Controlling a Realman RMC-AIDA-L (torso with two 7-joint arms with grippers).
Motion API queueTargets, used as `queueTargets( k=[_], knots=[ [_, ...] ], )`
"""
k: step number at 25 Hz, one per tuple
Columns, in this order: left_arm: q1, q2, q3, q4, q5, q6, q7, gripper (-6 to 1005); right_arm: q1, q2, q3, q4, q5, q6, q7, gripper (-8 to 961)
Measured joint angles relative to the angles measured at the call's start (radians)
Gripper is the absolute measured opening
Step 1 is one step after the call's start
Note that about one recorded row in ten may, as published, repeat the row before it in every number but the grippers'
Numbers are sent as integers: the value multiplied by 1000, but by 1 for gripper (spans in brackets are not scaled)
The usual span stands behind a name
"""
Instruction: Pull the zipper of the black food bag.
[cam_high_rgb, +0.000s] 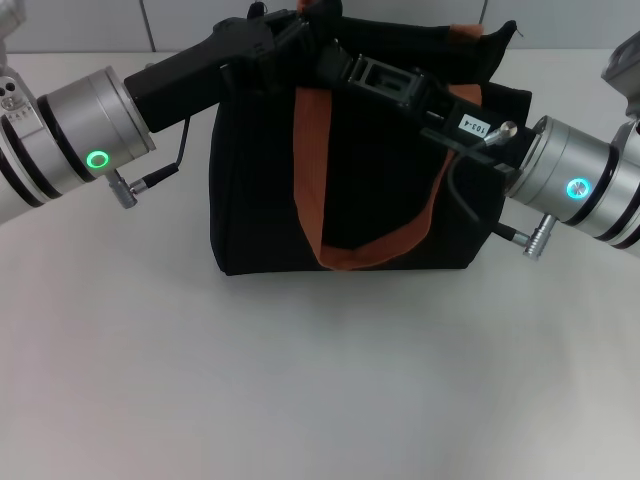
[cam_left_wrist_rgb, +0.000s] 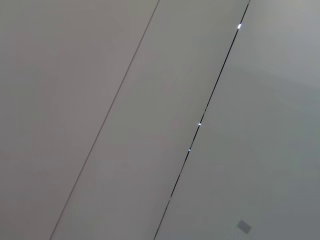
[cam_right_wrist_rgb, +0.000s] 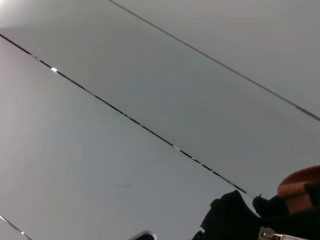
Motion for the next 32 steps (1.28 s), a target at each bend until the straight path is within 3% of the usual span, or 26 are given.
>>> queueTargets(
  k=[12,22,25,32],
  knots=[
    [-1,0,-8,-1,0,-4,0,51,-26,0,4,-9,-3,16,-14,312],
    [-5,0,-8,-2,-8,-15,0,51,-123,0,17,-11,61,-117,-159,339],
    [-6,0,-4,-2,-9,-15,0,51,-122,-3,18,-11,71,-113,-153,493],
    [-10,0,-1,-2,-9,-16,0,51,-103,-3,17,-11,88,-82,-135,493]
  ],
)
